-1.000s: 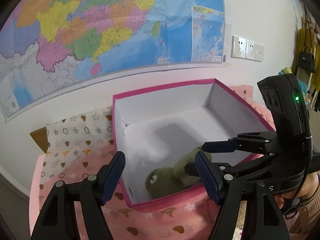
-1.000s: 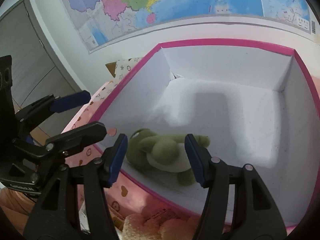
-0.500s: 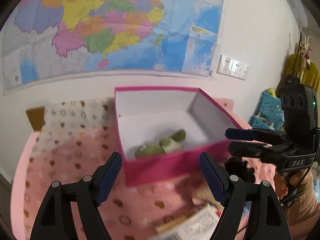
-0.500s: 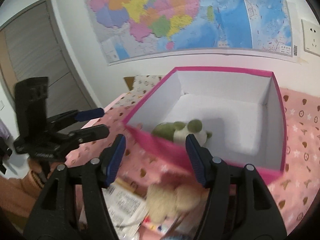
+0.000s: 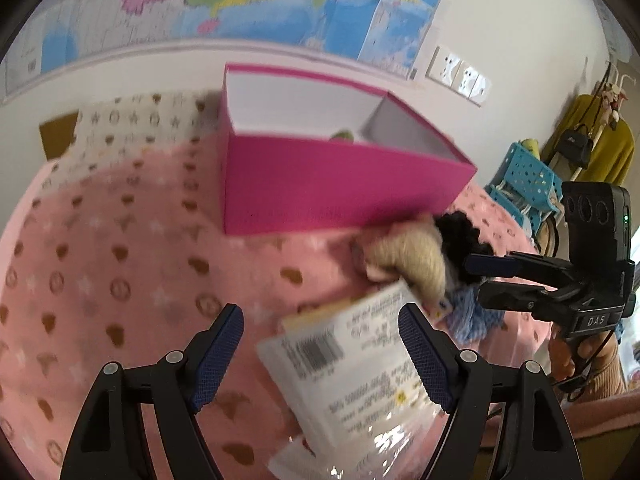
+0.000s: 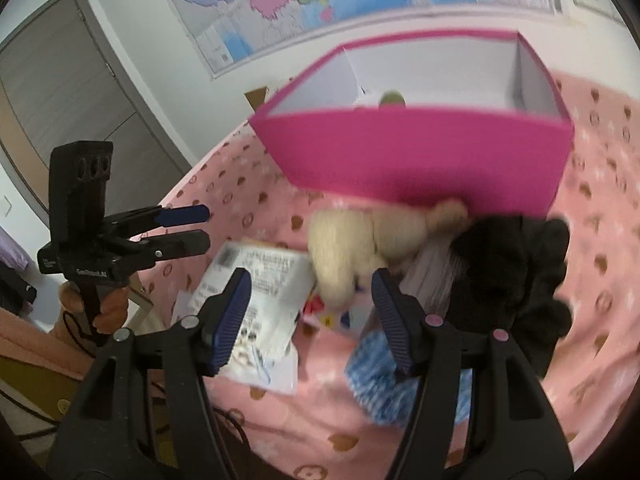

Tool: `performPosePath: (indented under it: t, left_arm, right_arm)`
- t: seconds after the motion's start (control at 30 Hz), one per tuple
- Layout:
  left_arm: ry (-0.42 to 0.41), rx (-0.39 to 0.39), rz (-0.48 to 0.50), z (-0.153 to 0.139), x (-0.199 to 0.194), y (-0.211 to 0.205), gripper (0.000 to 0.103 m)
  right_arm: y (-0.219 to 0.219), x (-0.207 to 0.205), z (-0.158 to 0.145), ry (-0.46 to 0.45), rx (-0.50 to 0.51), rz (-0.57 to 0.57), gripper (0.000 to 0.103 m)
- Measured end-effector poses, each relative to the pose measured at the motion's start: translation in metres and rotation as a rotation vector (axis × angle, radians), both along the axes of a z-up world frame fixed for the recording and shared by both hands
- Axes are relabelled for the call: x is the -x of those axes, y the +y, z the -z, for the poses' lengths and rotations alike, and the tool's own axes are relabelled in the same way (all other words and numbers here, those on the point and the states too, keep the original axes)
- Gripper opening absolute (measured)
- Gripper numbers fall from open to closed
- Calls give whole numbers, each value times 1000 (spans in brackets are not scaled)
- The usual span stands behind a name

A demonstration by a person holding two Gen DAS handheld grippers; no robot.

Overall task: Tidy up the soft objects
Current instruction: 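Reach the right tool to the cotton-swab packet and grasp it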

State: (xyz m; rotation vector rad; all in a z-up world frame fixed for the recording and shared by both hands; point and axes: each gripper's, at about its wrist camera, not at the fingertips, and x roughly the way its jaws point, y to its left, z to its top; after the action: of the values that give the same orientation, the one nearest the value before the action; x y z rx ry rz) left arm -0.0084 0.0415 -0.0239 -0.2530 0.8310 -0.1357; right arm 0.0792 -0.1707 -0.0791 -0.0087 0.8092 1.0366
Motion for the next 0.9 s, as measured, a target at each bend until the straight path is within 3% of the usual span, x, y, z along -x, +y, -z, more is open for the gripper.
performPosePath:
  t: [0.4,0.57,0.6,0.67,0.8,0.9]
  left_arm:
    - [106,71,20,27,37,2,82]
    - [161,152,15,39,58,7,82]
    - [171,167,14,42,62,8,82]
    - [168,174,15,42,70,6,82]
    - [173,176,45,42,77,-2,80]
    - [168,199,92,44,74,-12,76]
  right_arm:
    - [22,27,34,81,57,-107,64]
    - [33,26,44,86,71,-110,64]
    - [33,27,44,77,68,-110,62]
    - [34,28,45,86,70,-114,43]
    - [31,33,45,107,44,-123,33]
    - [23,39,42,107,29,-126,31]
